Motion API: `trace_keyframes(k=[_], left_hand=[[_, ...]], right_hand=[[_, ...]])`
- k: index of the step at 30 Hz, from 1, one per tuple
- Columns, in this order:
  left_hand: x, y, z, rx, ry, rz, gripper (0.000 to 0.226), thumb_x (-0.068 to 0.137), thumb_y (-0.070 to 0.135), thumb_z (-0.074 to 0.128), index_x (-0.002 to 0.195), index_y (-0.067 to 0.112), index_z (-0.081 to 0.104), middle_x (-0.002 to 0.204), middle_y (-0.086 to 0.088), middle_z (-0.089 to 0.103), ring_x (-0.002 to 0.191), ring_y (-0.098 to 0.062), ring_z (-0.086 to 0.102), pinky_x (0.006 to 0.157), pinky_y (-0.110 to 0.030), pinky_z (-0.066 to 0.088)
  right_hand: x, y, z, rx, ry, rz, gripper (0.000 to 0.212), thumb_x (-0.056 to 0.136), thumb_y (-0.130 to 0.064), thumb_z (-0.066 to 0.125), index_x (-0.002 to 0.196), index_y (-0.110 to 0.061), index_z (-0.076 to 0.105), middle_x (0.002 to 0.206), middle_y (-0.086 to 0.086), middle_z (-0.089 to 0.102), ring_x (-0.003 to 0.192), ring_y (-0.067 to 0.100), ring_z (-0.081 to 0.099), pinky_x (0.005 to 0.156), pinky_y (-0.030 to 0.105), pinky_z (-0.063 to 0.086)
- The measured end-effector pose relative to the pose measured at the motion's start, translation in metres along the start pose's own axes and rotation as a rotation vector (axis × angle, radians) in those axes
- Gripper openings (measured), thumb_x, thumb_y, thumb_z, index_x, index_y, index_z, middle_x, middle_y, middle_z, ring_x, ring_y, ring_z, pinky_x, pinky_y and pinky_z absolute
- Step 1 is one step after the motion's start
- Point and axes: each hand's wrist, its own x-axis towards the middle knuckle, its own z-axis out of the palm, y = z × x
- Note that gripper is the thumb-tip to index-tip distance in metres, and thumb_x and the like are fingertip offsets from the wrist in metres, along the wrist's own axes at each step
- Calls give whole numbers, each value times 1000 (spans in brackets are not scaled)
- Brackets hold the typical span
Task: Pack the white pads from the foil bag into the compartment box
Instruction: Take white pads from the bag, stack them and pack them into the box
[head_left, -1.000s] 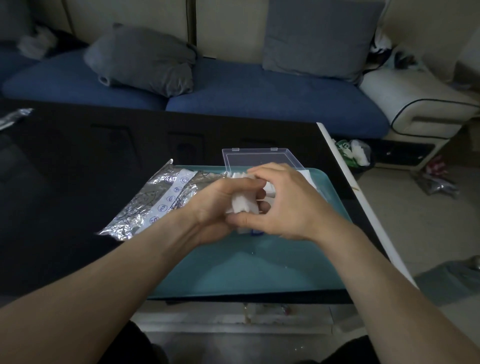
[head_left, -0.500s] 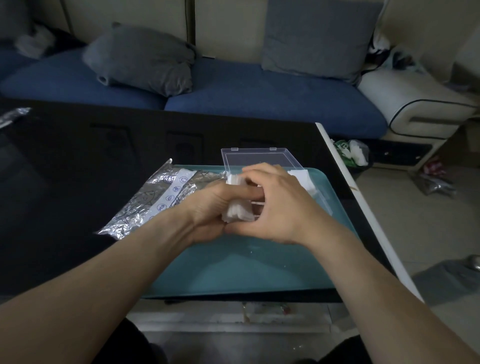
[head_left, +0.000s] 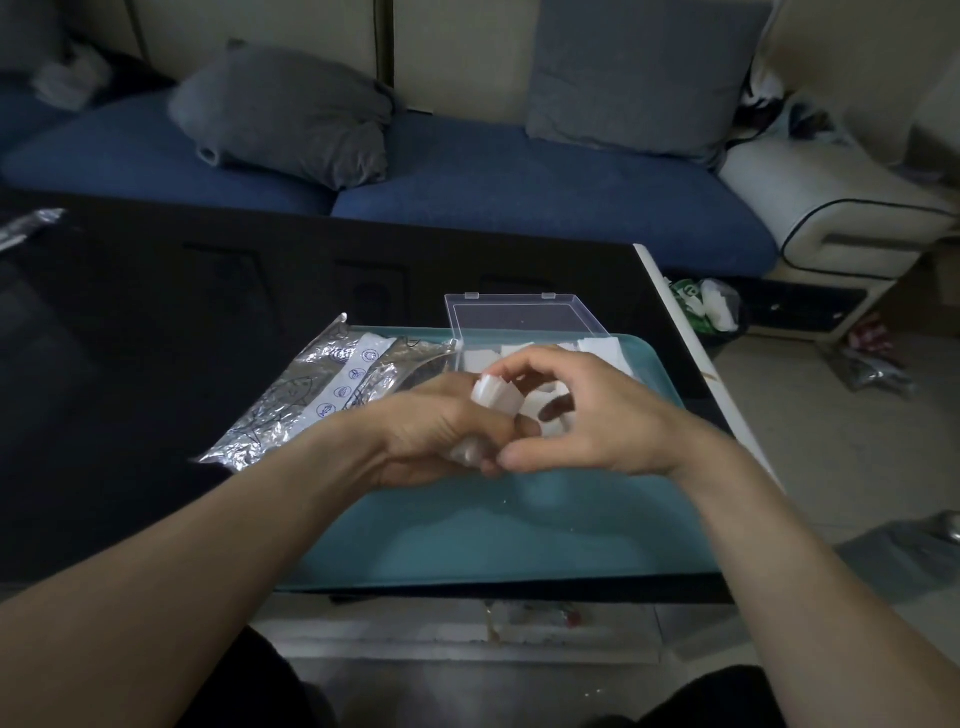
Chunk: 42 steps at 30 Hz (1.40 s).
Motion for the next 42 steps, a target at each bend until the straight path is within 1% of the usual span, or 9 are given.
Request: trace_keyframes(k=[5,8,10,14,18,23,28,33,42], left_hand=[[2,-2,2,54,-133,-51,40,60,-15,55,97,0,53,84,-17,49,62,-16,48,50,-23,38],[7,-4,7,44,-120,12,43,57,-12,55,98,-2,55,84,-16,61,73,-21,63,60,-25,47],[13,-7,8,-3,-78,52,55,63,-13,55,117,-7,53,98,-20,64,90,-28,67,72,-30,54],[25,-14,9,282,243,194,73,60,12,77,130,14,54,116,-13,65,101,-20,66,89,-33,54],[32,-15,7,916,416,424,36,83,11,65,116,26,63,110,16,57,101,10,50,89,-11,42],[44,-29,3,1275,242,426,51,79,26,52,128,17,61,133,2,57,131,-22,38,113,-42,32],[53,-39,10,1530,165,374,60,87,23,53,146,16,44,154,3,38,149,-22,13,120,-37,12],[58,-42,13,1597,164,402,50,86,23,53,135,14,51,148,3,42,149,-26,14,118,-33,7],[56,-44,11,1594,151,375,56,78,29,41,129,11,54,145,-1,45,146,-29,18,117,-33,8]], right_hand=[[0,13,-4,174,11,30,33,71,-19,74,104,-16,72,89,-12,67,80,5,56,72,21,47],[-3,14,-6,226,-11,5,21,78,-13,79,95,-8,66,89,9,70,76,21,64,66,30,52],[-8,15,-15,294,17,-17,22,77,-4,79,93,-7,64,86,10,70,73,23,64,65,30,52],[-15,33,-41,306,470,8,31,74,2,82,96,-19,73,88,-3,75,81,10,68,75,26,58],[-17,76,-56,130,752,263,35,87,-3,74,111,-28,75,99,-10,75,92,12,70,89,36,59],[-10,95,-46,-60,618,485,42,90,-12,66,131,-15,63,95,7,73,94,22,68,97,42,54],[-1,87,-46,-218,568,651,56,85,-20,71,138,-11,54,120,12,68,113,29,63,101,39,50],[5,72,-40,-442,488,727,47,90,-17,64,136,-10,53,129,14,61,116,34,59,84,31,44],[12,49,-29,-697,218,829,51,93,-9,50,141,-5,34,133,18,55,122,35,52,105,44,35]])
